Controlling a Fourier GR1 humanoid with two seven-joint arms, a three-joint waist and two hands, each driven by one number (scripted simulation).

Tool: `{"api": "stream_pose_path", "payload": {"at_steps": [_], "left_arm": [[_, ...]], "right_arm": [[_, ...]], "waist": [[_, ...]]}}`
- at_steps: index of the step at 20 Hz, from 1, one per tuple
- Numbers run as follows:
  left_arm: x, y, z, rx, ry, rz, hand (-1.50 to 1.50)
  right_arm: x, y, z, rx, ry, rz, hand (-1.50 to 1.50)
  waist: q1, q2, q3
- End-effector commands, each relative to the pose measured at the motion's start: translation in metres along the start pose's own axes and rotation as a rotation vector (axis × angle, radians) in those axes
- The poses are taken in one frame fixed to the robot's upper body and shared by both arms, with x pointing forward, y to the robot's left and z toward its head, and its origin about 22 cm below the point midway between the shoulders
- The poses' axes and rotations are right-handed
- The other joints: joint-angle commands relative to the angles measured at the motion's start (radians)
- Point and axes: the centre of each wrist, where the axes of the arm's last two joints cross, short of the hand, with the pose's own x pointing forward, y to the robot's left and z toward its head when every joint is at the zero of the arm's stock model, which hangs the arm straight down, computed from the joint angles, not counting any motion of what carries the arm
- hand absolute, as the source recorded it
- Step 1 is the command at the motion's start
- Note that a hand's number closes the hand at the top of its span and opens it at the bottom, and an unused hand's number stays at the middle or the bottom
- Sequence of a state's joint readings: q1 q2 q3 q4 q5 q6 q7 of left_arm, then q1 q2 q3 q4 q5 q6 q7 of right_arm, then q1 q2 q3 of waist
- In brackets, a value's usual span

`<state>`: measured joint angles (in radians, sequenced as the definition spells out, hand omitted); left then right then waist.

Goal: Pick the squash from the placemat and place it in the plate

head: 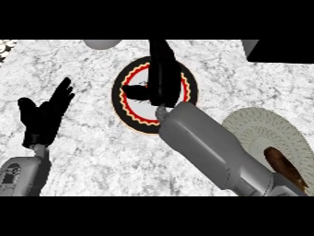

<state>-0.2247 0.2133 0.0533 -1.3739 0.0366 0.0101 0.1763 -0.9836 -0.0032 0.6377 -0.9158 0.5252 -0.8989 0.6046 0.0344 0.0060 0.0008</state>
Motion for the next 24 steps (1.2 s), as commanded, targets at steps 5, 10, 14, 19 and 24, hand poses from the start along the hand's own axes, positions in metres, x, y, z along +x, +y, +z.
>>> {"api": "stream_pose_path", "payload": {"at_steps": [5,10,14,19,24], "left_arm": [[-0.017,0.009,0.004,0.027,0.016,0.012,0.0],[-0.026,0.006,0.006,0.032,0.005,0.005,0.0],[-0.021,0.021,0.008,0.047,0.028,0.002,0.0],[-0.01,-0.004,0.001,0.053,0.021,-0.003,0.0],[-0.005,0.013,0.018,0.033,0.016,-0.001,0.0]], "right_arm": [[0.008,-0.026,0.013,0.051,0.201,-0.371,-1.5],[-0.015,-0.025,0.008,0.076,0.175,-0.422,-1.5],[-0.046,-0.035,0.026,0.074,0.125,-0.401,-1.5],[-0.073,-0.04,0.024,0.074,0.141,-0.392,-1.5],[-0.091,-0.058,0.029,0.053,0.16,-0.366,-1.5]], "waist": [[-0.021,0.001,0.0],[-0.018,0.0,-0.001],[-0.034,-0.006,-0.001],[-0.033,-0.006,-0.001],[-0.033,-0.007,-0.001]]}}
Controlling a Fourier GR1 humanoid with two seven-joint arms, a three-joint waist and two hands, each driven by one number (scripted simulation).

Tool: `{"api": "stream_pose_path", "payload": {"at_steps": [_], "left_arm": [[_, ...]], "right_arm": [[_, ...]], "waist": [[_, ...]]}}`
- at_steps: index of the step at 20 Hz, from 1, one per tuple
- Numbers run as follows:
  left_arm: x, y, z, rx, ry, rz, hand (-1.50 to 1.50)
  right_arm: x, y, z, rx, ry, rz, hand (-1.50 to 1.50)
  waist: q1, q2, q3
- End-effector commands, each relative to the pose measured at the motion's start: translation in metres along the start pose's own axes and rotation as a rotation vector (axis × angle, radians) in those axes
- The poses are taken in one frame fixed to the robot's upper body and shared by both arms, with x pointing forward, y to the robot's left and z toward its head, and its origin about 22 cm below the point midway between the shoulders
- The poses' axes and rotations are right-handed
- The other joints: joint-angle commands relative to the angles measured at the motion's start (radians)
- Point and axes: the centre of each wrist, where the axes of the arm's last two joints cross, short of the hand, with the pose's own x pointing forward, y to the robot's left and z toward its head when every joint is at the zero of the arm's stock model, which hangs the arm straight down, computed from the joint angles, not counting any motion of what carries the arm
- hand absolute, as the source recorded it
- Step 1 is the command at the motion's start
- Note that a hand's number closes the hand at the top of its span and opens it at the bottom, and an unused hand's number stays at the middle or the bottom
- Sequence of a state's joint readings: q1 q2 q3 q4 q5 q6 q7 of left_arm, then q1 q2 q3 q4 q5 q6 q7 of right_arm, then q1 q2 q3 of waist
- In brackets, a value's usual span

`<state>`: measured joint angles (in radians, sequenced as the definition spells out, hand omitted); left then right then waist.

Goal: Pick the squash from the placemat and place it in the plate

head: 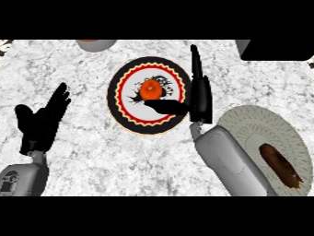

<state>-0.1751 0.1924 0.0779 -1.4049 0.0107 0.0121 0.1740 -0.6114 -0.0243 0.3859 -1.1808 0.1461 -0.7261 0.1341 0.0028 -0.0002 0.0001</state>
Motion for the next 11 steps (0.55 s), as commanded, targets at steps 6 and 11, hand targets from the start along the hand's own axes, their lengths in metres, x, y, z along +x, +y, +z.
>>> {"api": "stream_pose_path", "payload": {"at_steps": [6,11], "left_arm": [[-0.018,0.005,-0.006,0.02,0.001,-0.001,0.0],[0.005,0.006,-0.007,0.003,0.005,0.005,0.0]], "right_arm": [[-0.016,-0.05,0.01,-0.019,0.011,0.064,-1.5],[-0.029,-0.046,0.02,-0.012,0.085,0.103,-1.5]], "waist": [[-0.009,0.0,0.0],[-0.004,0.0,0.0]]}}
